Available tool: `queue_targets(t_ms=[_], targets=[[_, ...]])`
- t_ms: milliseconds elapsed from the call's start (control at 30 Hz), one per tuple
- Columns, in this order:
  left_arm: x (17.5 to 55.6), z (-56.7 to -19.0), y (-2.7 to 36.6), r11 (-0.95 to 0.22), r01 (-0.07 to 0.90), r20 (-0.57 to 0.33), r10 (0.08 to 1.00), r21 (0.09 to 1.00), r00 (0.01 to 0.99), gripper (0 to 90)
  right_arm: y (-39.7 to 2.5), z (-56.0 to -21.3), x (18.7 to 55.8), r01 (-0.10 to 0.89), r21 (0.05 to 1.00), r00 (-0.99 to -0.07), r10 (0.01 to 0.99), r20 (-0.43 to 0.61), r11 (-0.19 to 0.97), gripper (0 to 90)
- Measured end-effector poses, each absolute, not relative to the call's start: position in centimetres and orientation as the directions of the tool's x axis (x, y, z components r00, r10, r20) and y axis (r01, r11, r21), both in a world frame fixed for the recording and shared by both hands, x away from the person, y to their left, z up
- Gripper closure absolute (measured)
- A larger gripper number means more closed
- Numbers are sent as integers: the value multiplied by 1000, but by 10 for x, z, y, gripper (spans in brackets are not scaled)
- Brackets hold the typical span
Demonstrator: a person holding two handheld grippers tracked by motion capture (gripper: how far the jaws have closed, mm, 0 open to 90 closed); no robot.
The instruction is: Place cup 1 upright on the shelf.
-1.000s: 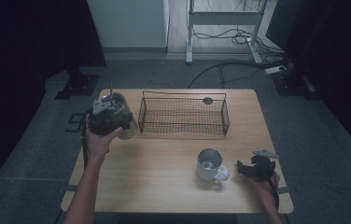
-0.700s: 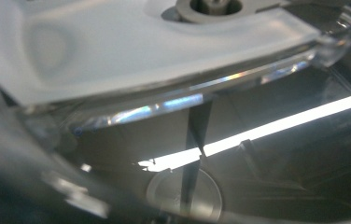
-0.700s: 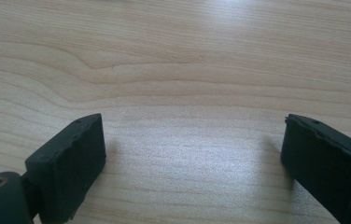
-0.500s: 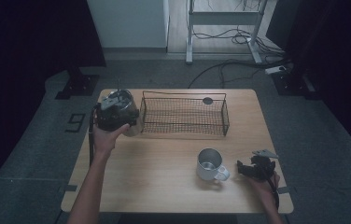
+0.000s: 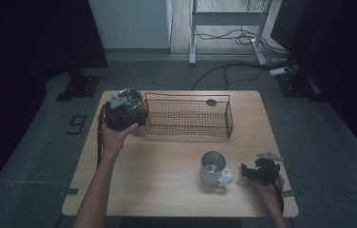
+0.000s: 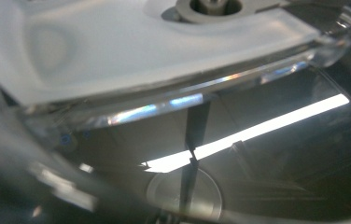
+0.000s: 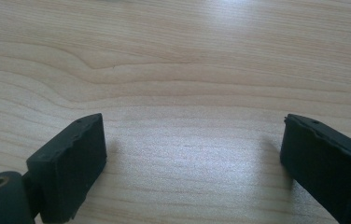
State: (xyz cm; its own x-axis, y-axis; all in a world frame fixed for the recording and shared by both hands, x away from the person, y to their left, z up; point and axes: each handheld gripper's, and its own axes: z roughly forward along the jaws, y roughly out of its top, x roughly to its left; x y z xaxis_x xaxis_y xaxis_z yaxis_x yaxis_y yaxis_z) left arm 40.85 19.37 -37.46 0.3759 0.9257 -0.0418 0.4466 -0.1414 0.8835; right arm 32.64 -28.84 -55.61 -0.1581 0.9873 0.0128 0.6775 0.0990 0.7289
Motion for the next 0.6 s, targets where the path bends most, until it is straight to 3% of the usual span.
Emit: queue_targets(t_ms=[600], targets=[[424,-376,170,-172,453,-26,917,875,399,40,-288,-556,326,676,731,-158,987,13,99,72]])
